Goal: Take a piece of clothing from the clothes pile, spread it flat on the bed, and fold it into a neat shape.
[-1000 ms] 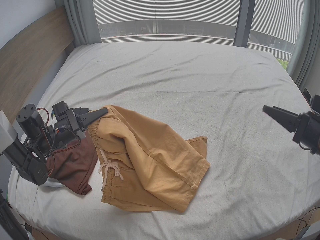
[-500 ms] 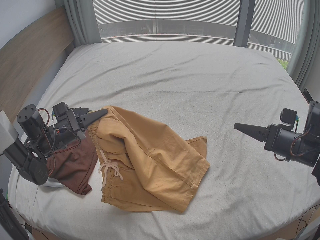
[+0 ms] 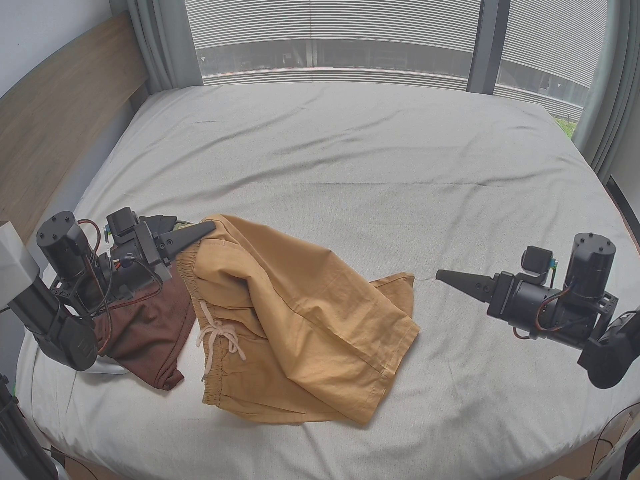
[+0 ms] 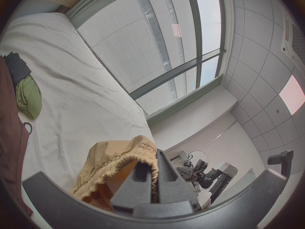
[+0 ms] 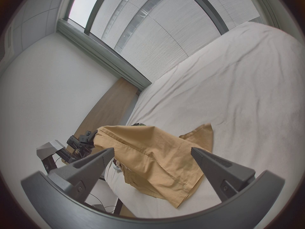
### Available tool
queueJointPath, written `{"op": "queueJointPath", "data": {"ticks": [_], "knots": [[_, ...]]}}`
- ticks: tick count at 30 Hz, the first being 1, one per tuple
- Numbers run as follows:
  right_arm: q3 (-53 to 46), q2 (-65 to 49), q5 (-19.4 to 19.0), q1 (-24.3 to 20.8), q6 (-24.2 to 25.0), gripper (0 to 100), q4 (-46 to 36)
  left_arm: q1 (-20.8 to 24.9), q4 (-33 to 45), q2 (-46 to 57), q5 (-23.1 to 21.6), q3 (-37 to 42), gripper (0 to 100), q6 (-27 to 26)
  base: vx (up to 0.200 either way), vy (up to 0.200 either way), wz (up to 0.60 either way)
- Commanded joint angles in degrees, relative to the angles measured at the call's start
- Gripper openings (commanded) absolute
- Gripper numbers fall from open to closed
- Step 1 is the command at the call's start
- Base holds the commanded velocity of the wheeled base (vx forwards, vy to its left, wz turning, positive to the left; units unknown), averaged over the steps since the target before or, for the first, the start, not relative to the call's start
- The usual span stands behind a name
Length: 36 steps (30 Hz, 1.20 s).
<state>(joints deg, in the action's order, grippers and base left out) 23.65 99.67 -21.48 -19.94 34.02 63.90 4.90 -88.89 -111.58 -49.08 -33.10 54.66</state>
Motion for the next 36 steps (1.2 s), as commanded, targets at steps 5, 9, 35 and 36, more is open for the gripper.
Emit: {"op": "queueJointPath", "data": {"ticks": [5,9,35,36], "knots": [[-1.7,13.3,-1.2,-0.1,4.2,100,9.7,-0.9,0.0,-0.3,-0.1,0.1,0,0.0,0.000,0.000,0.00],[-2.8,16.6,-1.8,-0.1,5.4,100,14.5,-0.9,0.0,-0.3,-0.1,0.1,0,0.0,0.000,0.000,0.00],[-3.3,33.0,-0.4,-7.0,9.7,100,23.8,-0.7,-0.1,-0.9,-0.1,0.2,0,-0.2,0.000,0.000,0.00],[-3.0,33.7,-0.2,-7.0,9.7,100,24.1,-0.7,-0.1,-0.9,-0.1,0.2,0,-0.2,0.000,0.000,0.00]]}}
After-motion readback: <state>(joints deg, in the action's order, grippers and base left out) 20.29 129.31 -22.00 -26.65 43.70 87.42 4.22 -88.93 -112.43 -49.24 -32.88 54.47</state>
